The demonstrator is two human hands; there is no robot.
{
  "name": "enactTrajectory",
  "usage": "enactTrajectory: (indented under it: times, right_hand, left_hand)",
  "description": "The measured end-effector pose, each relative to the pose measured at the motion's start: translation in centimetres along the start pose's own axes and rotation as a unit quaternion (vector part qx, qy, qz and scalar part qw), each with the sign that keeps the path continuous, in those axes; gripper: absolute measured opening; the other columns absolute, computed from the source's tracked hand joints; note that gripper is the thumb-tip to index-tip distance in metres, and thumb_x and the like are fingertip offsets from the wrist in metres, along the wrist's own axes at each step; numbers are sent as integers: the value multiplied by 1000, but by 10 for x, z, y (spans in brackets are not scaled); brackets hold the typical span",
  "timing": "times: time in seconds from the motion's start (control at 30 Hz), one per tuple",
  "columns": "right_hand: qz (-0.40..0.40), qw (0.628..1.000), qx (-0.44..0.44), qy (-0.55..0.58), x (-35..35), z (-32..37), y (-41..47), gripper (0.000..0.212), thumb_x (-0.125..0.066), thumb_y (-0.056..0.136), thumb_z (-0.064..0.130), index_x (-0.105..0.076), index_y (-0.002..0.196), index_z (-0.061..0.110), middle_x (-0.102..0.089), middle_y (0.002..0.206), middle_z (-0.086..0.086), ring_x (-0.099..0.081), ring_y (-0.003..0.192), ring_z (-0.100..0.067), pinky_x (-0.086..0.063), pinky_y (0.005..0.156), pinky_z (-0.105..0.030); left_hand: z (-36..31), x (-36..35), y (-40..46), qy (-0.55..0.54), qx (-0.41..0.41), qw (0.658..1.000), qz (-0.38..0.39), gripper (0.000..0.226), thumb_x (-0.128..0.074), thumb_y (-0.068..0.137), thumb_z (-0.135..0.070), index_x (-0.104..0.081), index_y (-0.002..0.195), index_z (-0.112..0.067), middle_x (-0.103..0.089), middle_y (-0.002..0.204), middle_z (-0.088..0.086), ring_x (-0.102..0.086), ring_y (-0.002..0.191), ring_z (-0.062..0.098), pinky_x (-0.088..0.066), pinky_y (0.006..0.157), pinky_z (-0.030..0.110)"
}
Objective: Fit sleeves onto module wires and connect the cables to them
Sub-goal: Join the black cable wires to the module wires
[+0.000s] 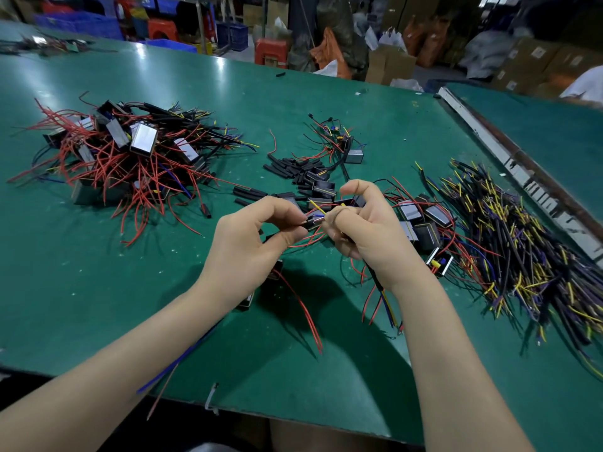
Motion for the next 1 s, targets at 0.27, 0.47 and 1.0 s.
enactTrajectory:
  times: [0.27, 0.47, 1.0]
  right_hand:
    - [8, 1000, -10, -28, 1, -7, 3, 36, -43, 65, 7, -40, 98, 21, -56, 53, 3, -29, 40, -11, -24, 35, -15]
    - [23, 999, -9, -34, 1, -6, 2, 36, -42, 66, 7, -39, 99, 21, -56, 53, 2, -28, 36, -10, -23, 33, -15]
    - [-31, 999, 7, -24, 6, 2, 1, 33, -42, 86, -11, -42, 99, 19, -58, 51, 2, -31, 32, -7, -25, 34, -14]
  left_hand:
    - [0, -1, 2, 20, -8, 1000, 1, 19, -74, 77, -2, -66, 87, -16, -64, 81, -17, -58, 76, -4, -40, 75, 6]
    - [-2, -4, 5, 36, -24, 999, 11, 21, -72, 78, -1, -68, 91, -17, -62, 83, -23, -57, 78, -8, -39, 78, 5]
    - [5, -11, 4, -16, 25, 999, 38, 36, -72, 81, -5, -56, 89, -37, -67, 84, -14, -61, 82, 0, -45, 81, 17]
Point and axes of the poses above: each hand's wrist, its own y-axis towards the middle knuckle, its own x-axis out of the back of the hand, z = x × y, the point moved 9 cm from there along y, towards the middle knuckle
